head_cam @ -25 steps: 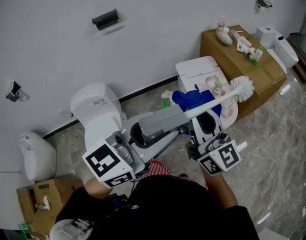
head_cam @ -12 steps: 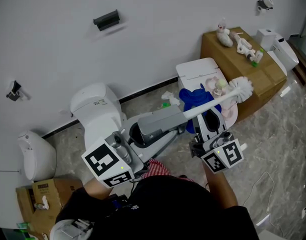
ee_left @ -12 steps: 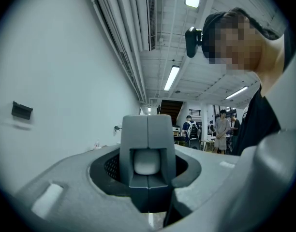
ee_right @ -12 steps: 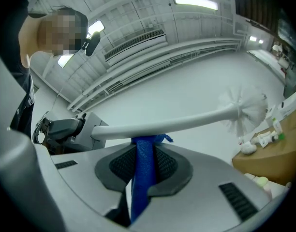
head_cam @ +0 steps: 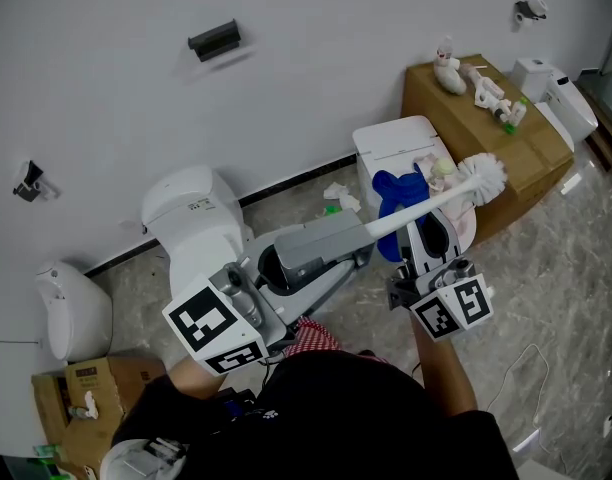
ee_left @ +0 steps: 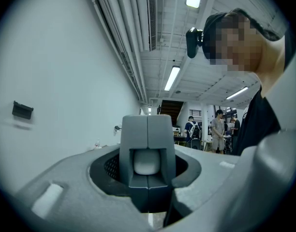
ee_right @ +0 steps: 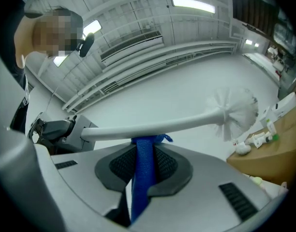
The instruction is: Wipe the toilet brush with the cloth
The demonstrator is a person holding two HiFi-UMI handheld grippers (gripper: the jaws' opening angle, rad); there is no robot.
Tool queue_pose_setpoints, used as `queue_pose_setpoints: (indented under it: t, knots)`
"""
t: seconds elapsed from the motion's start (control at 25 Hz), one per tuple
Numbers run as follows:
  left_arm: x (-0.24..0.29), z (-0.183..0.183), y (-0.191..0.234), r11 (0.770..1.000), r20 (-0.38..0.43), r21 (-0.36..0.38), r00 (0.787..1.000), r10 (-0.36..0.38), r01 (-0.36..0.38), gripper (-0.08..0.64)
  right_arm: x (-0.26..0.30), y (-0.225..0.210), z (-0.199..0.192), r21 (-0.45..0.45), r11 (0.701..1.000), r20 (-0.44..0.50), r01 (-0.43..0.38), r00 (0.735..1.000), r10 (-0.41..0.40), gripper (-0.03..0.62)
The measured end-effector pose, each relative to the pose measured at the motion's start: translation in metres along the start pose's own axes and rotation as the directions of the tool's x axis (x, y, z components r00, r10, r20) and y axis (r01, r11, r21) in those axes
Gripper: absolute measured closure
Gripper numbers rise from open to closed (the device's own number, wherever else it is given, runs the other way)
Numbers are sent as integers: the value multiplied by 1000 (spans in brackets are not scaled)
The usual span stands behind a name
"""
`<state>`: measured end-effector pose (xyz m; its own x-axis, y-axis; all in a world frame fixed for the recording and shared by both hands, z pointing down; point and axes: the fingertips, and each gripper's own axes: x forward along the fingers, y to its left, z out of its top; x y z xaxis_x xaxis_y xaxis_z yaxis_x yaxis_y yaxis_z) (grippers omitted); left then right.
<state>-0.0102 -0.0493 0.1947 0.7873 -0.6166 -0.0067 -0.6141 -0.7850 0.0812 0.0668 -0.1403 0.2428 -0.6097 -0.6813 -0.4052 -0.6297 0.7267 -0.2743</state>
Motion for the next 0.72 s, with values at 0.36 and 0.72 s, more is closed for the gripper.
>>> queue_pose_setpoints:
  t: [0.36, 0.72]
  knots:
    - [-1, 1, -2, 1000, -1, -3, 1000, -10, 10, 391, -8, -23, 7, 5, 998, 11, 66, 998, -66, 528]
    - [-3, 2, -3, 1000, 3, -1, 1000, -15, 15, 391, -17, -49, 14, 9, 990, 36, 140, 989, -140, 528]
